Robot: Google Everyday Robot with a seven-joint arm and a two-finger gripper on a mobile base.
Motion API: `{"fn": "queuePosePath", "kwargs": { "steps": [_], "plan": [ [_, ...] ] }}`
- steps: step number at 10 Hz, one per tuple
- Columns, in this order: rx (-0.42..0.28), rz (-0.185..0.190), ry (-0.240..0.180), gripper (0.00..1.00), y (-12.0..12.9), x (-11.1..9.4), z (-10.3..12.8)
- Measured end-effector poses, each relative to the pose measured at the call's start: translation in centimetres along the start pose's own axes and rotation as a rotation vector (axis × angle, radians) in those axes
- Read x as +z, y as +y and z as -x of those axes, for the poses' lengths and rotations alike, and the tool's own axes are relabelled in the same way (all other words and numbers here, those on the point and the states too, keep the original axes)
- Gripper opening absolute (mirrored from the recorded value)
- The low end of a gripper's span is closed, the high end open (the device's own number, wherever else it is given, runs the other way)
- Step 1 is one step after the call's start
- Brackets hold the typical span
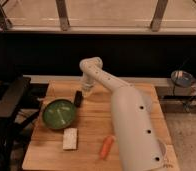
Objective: Push the eraser across the table
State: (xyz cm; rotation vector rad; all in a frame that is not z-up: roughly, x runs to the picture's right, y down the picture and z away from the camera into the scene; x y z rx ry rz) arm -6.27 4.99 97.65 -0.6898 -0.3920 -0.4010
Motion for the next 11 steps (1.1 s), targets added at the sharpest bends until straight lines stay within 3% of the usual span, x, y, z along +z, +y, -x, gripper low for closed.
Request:
{"fn": "queuePosePath", "kwargs": {
  "steps": [4, 11],
  "plan": [
    [-0.034, -0.019, -0.055, 0.0, -0.8, 0.7, 1.7],
    [-0.202, -0.036, -0.166, 0.0, -2.5, 1.3, 8.5]
  ]
}}
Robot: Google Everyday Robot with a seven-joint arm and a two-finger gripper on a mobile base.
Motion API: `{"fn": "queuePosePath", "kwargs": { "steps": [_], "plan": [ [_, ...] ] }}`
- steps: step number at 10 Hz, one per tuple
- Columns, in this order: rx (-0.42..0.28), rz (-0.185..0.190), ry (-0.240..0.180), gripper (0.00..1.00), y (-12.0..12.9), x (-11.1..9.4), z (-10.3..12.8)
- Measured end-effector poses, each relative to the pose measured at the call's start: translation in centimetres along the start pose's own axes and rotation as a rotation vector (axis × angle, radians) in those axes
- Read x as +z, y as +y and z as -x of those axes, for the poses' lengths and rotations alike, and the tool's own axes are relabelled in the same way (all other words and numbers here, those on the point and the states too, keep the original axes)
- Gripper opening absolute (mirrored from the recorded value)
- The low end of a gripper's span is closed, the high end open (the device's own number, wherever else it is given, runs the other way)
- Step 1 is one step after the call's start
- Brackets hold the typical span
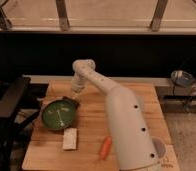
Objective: Push the eraser across the table
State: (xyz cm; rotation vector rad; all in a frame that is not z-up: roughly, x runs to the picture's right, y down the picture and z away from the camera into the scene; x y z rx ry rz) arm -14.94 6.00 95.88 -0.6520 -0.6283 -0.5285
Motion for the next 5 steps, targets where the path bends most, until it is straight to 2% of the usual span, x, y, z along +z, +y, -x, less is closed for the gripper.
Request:
{"fn": "queuePosePath", "kwargs": {
  "steps": [3, 5],
  "plan": [
    [-0.043, 0.013, -0.025, 0.0, 0.1, 0.6, 1.6],
    [-0.055, -0.003, -0.025, 0.0, 0.4, -0.1, 2.1]
  ]
}}
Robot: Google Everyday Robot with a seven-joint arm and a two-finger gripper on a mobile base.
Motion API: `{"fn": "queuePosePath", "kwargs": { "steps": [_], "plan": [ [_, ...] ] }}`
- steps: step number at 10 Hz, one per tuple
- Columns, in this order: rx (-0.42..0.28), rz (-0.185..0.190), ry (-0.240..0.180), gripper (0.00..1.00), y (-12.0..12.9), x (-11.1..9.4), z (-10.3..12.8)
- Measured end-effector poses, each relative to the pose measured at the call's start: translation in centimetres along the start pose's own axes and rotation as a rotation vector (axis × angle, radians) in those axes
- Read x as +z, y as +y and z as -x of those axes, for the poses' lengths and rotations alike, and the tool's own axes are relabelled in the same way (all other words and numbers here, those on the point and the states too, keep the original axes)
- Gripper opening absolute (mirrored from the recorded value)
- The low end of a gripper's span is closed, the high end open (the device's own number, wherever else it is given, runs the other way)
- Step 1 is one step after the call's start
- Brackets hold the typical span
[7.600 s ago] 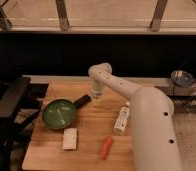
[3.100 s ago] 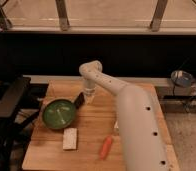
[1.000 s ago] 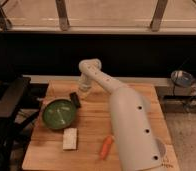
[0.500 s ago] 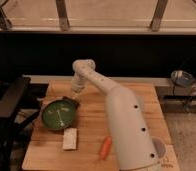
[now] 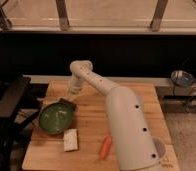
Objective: Push the eraser across the table
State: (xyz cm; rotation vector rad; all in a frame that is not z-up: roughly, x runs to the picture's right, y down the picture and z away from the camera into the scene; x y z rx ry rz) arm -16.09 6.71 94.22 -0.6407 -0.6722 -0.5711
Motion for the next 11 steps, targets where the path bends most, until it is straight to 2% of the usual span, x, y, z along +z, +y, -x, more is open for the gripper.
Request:
{"fn": "queuePosePath", "kwargs": {
  "steps": [2, 4, 5, 8, 10, 11],
  "plan": [
    [-0.024, -0.005, -0.018, 0.0, 0.7, -0.2, 1.5],
    [-0.053, 0.007, -0.038, 0.0, 1.6, 0.3, 3.3],
    [-0.056, 0.008, -0.037, 0.0, 1.8, 0.4, 3.7],
    [-0.031, -0.022, -0.026, 0.0, 1.3, -0.6, 2.0],
    [-0.039, -0.025, -0.027, 0.0, 0.6, -0.8, 1.4],
    [-0.042, -0.022, -0.027, 0.0, 1.0, -0.7, 1.5]
  ]
}}
